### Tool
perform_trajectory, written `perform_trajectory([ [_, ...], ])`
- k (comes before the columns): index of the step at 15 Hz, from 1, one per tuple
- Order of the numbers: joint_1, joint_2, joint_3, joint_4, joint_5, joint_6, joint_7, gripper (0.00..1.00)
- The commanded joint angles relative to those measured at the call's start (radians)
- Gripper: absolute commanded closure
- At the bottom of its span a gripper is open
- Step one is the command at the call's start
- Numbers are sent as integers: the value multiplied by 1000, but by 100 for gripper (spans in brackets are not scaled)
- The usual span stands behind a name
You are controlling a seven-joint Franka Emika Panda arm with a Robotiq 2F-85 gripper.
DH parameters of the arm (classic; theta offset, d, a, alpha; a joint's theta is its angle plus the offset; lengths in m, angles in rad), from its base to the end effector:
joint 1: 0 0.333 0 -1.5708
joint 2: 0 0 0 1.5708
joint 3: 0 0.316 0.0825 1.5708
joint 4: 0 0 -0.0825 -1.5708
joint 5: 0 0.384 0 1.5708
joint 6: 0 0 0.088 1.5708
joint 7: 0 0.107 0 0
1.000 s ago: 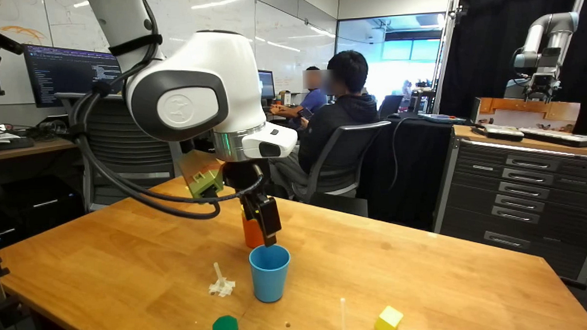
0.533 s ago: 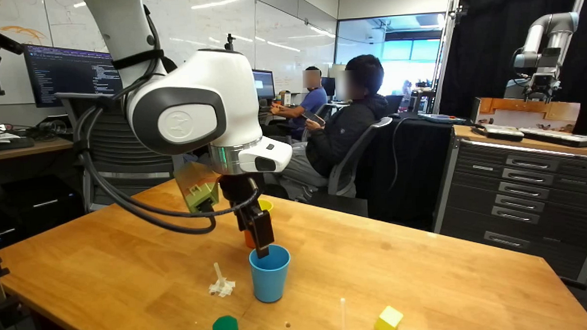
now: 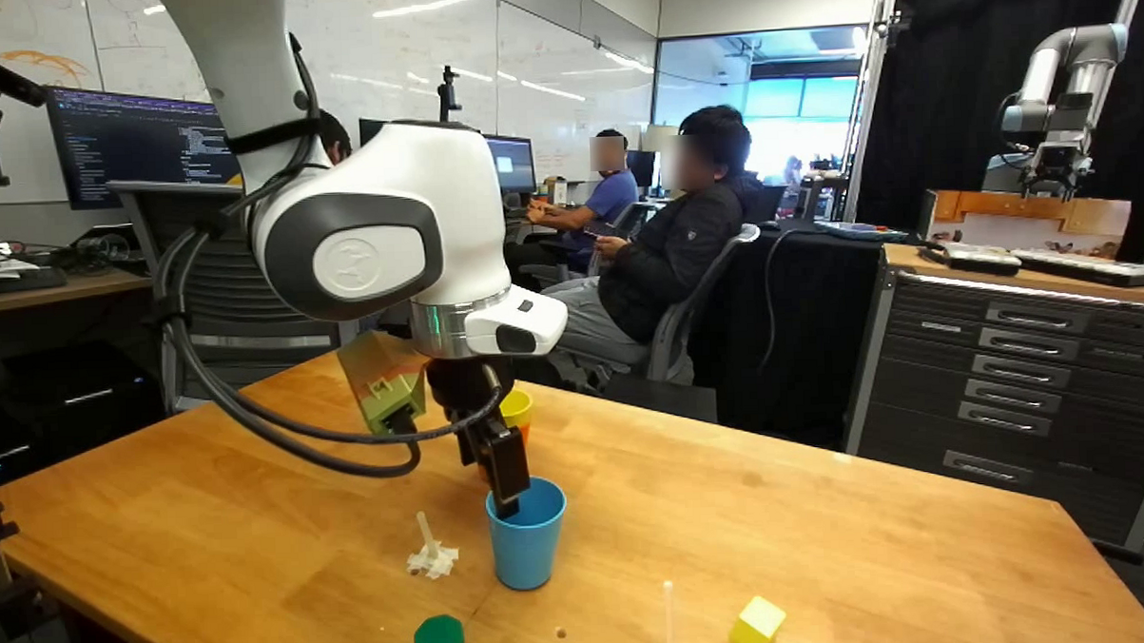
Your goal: Stack the cups
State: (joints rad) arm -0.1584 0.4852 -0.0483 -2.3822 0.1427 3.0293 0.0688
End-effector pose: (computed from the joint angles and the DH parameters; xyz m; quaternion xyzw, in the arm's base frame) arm 0.4939 -0.1162 0.1356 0.9759 -0.2022 0.0817 0.0029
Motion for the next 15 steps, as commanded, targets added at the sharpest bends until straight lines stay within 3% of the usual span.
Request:
perform_trajectory([
  [1,-21,17,27,27,16,7,-1,0],
  [3,-25,22,31,33,18,4,-3,3],
  [5,-25,26,30,37,17,3,-2,27],
  [7,-28,30,32,41,19,3,-2,38],
  [15,-14,29,18,36,8,-4,-1,99],
])
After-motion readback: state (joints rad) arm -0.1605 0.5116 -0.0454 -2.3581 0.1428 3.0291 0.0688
